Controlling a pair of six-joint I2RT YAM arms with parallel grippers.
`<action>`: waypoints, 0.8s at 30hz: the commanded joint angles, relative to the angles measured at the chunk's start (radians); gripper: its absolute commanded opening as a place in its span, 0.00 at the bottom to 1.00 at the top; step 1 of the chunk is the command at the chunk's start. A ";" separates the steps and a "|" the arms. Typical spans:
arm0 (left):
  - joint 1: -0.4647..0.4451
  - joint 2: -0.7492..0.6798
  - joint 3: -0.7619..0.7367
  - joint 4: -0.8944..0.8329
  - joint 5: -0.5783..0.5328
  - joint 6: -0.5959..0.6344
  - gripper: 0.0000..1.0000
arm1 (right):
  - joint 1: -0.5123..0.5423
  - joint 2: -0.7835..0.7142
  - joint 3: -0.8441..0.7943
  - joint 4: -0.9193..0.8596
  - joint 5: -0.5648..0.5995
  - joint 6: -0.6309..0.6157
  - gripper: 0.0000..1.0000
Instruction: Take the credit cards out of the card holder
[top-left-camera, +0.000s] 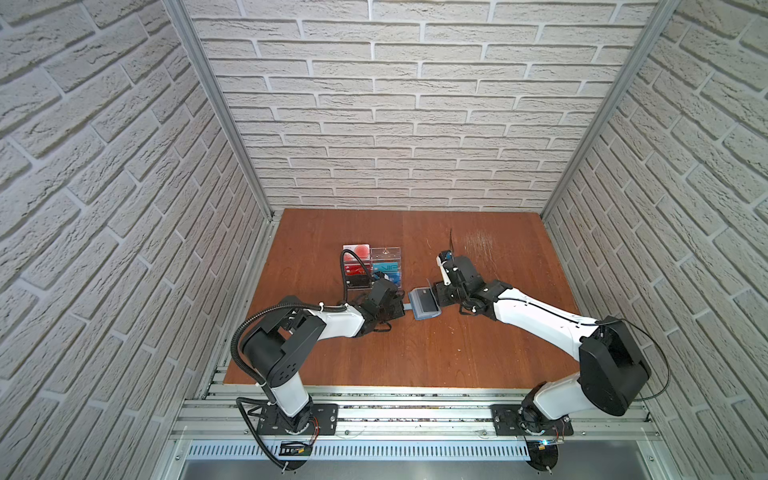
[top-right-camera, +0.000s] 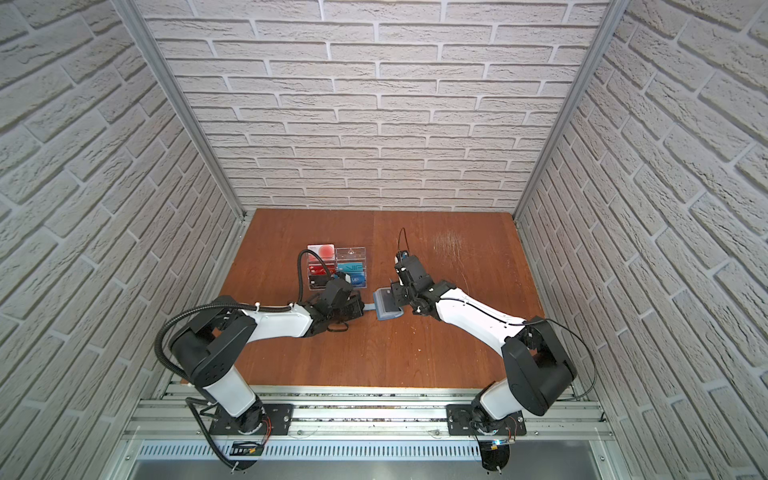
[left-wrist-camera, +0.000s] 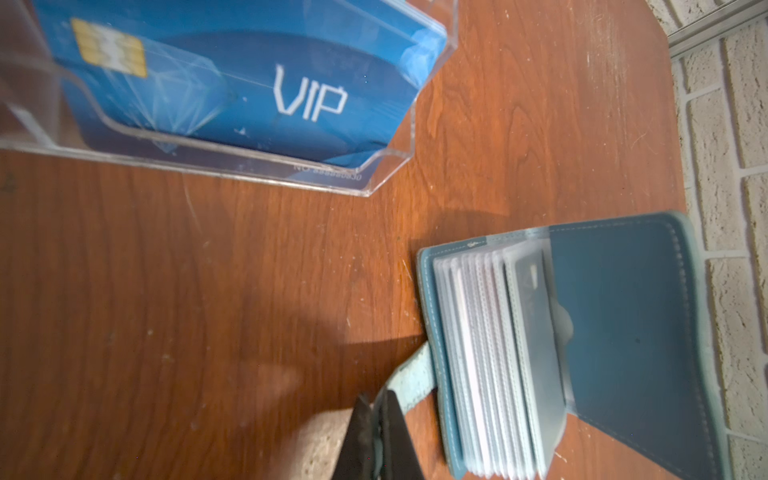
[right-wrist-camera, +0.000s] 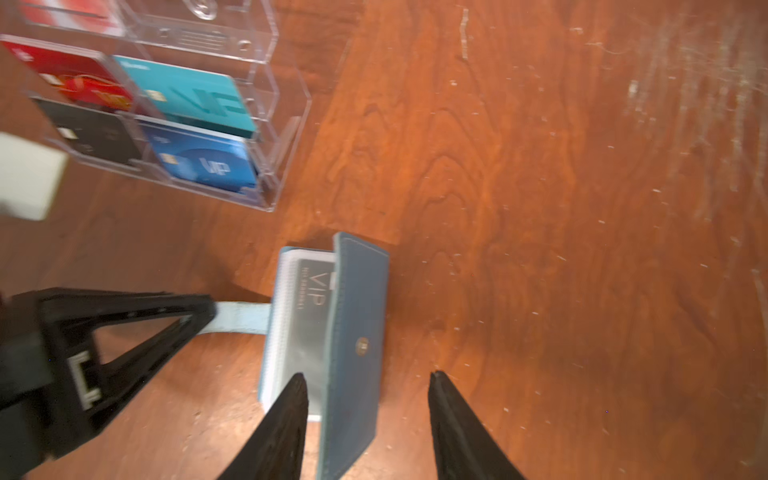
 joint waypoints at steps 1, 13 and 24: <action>0.010 -0.015 0.019 0.003 -0.011 0.010 0.00 | 0.014 -0.018 -0.011 0.062 -0.085 -0.008 0.49; 0.013 -0.017 0.000 0.032 -0.016 -0.003 0.00 | 0.043 0.079 0.037 0.060 -0.177 0.033 0.45; 0.016 -0.017 -0.012 0.044 -0.013 -0.005 0.00 | 0.054 0.198 0.145 -0.139 0.122 0.053 0.34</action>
